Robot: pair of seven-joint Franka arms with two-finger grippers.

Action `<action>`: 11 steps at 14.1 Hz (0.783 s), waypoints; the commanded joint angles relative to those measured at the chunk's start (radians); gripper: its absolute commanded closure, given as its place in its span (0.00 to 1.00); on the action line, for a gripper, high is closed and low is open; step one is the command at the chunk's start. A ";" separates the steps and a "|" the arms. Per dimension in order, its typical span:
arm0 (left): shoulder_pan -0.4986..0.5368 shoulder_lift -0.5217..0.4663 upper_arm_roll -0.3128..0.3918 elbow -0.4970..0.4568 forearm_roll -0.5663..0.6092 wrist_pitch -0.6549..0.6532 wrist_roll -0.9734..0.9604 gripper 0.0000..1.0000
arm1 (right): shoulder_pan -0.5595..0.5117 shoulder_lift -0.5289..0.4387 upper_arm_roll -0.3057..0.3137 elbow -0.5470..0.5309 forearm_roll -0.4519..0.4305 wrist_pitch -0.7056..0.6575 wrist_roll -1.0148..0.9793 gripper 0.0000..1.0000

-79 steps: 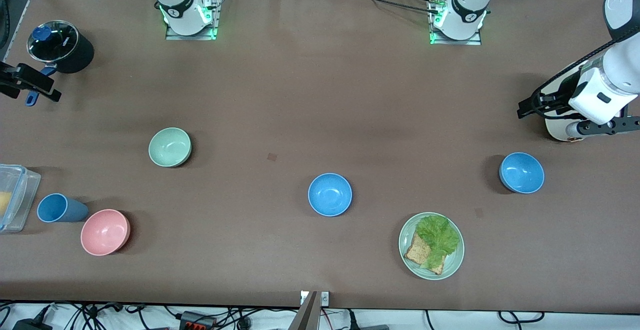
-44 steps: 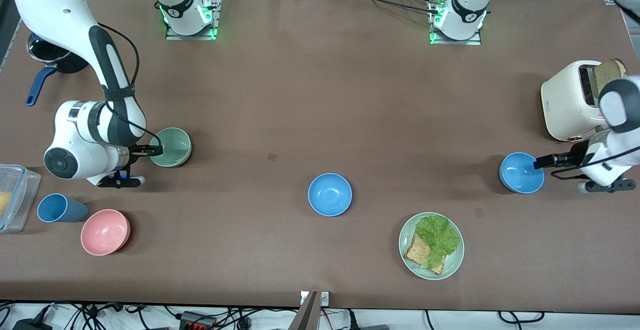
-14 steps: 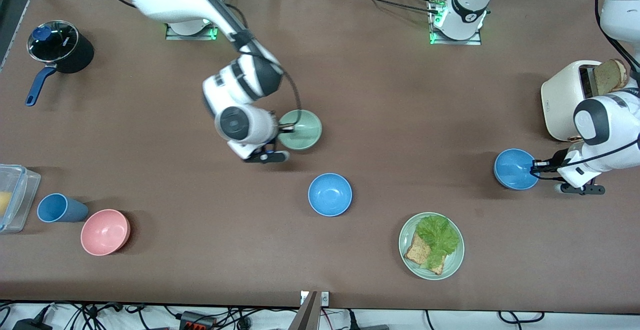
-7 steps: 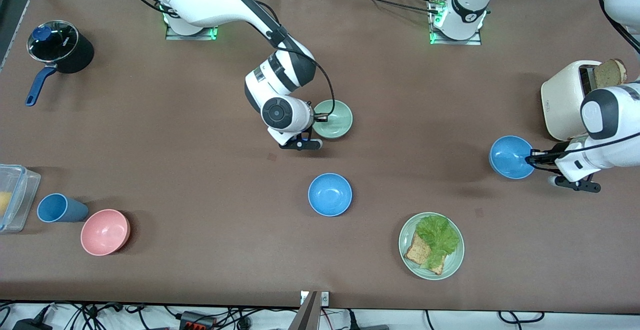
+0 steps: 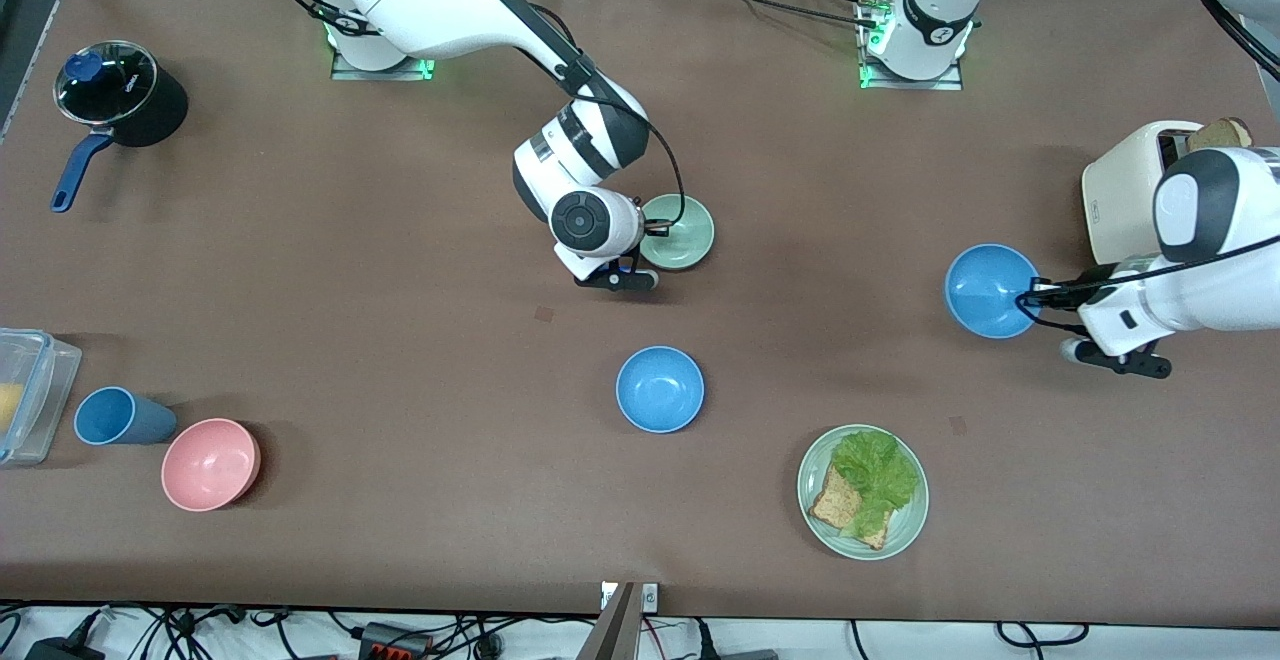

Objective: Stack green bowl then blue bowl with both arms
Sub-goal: 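Set down the green bowl, open the right gripper while the left gripper approaches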

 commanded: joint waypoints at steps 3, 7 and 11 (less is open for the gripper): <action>0.017 -0.025 -0.129 0.005 -0.014 -0.060 -0.142 1.00 | -0.009 -0.148 -0.114 0.164 -0.055 -0.282 0.052 0.00; 0.016 -0.060 -0.182 -0.009 -0.127 -0.081 -0.170 0.99 | -0.061 -0.246 -0.264 0.279 -0.059 -0.450 0.012 0.00; 0.013 -0.065 -0.371 -0.027 -0.137 -0.069 -0.523 0.99 | -0.185 -0.309 -0.343 0.281 -0.061 -0.453 -0.135 0.00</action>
